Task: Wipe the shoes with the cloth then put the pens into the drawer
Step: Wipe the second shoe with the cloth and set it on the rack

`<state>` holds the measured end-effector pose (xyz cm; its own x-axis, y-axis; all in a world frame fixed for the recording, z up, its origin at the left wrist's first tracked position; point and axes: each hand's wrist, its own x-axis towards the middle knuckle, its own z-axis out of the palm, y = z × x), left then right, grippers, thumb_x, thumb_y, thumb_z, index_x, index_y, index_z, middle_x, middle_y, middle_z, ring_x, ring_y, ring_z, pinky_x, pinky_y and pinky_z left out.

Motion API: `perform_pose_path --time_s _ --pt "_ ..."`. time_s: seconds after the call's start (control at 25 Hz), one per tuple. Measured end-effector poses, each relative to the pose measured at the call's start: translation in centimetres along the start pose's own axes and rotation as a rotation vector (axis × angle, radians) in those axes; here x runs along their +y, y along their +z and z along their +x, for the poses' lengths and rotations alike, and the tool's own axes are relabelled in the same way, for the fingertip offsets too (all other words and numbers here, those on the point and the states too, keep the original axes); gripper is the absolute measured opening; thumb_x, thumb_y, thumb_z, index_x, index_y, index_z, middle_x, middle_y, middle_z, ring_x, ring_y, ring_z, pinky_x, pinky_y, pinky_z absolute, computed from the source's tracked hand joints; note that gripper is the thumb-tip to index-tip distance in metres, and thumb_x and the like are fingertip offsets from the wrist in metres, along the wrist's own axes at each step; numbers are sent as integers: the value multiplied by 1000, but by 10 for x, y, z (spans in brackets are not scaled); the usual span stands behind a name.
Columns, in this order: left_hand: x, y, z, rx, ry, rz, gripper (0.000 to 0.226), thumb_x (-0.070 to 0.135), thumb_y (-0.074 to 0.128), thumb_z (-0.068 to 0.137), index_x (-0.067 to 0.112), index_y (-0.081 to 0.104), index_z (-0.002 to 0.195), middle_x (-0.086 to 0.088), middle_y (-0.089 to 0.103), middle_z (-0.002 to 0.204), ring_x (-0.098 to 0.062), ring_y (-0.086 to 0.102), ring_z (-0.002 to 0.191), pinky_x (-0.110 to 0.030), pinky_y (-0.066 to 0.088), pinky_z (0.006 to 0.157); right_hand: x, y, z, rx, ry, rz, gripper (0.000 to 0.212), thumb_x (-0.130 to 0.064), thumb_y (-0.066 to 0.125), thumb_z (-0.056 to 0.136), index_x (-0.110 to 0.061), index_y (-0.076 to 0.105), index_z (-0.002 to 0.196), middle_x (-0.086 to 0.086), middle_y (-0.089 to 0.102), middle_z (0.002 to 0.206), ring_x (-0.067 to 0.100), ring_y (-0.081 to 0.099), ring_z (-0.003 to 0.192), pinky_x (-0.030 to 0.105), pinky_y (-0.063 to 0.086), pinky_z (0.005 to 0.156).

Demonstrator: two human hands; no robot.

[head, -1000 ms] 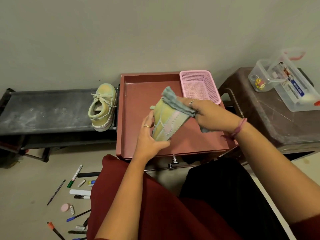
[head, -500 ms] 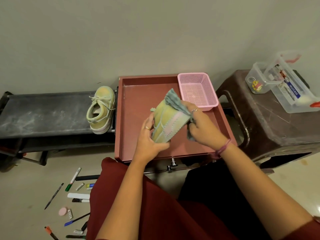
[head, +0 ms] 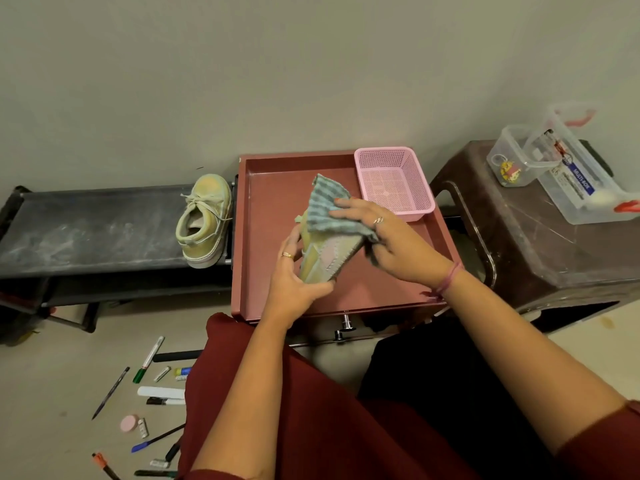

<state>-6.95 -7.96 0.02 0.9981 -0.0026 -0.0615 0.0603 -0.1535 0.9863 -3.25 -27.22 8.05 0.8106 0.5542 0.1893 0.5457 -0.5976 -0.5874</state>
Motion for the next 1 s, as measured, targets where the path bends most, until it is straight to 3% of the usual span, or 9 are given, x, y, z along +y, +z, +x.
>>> perform_pose_path --time_s 0.12,0.2,0.28,0.36,0.44,0.52,0.68,0.84,1.0 --pt "-3 -6 -2 -1 -18 20 107 7 85 60 45 31 143 5 44 142 -5 47 127 -31 51 97 1 18 -4 9 306 486 78 20 35 71 -19 33 138 1 50 131 4 48 120 22 37 105" --pt "-4 -8 -2 1 -26 23 107 9 85 59 46 30 143 5 44 142 -7 47 126 -32 51 97 -2 23 -7 25 427 531 76 24 34 76 -17 30 139 -2 52 124 -1 51 111 23 40 101" --pt "-4 -9 -1 13 -19 22 108 10 84 57 44 31 144 1 45 142 -8 49 124 -26 51 96 -12 15 -2 53 359 342 74 22 35 77 -15 34 140 -7 52 125 1 50 114 28 36 106" --pt "-4 -10 1 21 -12 -3 106 11 83 54 48 33 140 -1 47 141 -9 50 125 -27 50 96 -30 13 6 40 137 -68 73 18 37 75 -11 37 142 3 45 141 19 40 133 35 27 115" --pt "-8 -11 2 23 -17 -29 105 8 84 53 44 36 140 -2 49 140 -13 51 126 -32 52 94 -39 24 5 83 -91 -561 60 4 33 82 -8 40 141 11 42 145 34 39 133 45 35 110" --pt "-8 -11 0 16 -30 -22 103 5 85 55 35 38 141 -2 51 138 -15 53 125 -33 53 93 -37 28 -1 78 -201 -804 53 -7 27 90 -8 40 141 11 44 144 38 43 130 49 43 102" --pt "6 -6 -2 43 -49 30 69 -2 83 63 20 50 118 6 61 112 1 58 104 -8 47 79 -35 33 -2 73 -280 -1009 49 -12 16 98 -12 41 140 8 43 146 38 40 133 51 37 106" --pt "10 1 -5 51 -132 -21 28 -7 66 82 18 61 94 8 67 84 -4 63 74 -8 48 59 -35 58 -8 -110 -481 -1085 47 -14 24 96 -13 57 129 5 52 138 27 48 129 45 27 111" --pt "5 0 -2 69 -117 -70 56 -7 82 62 31 60 97 10 70 94 -1 66 88 -21 56 75 -14 24 0 5 -460 -956 50 -9 15 100 -18 43 140 0 44 146 22 40 135 44 31 111"
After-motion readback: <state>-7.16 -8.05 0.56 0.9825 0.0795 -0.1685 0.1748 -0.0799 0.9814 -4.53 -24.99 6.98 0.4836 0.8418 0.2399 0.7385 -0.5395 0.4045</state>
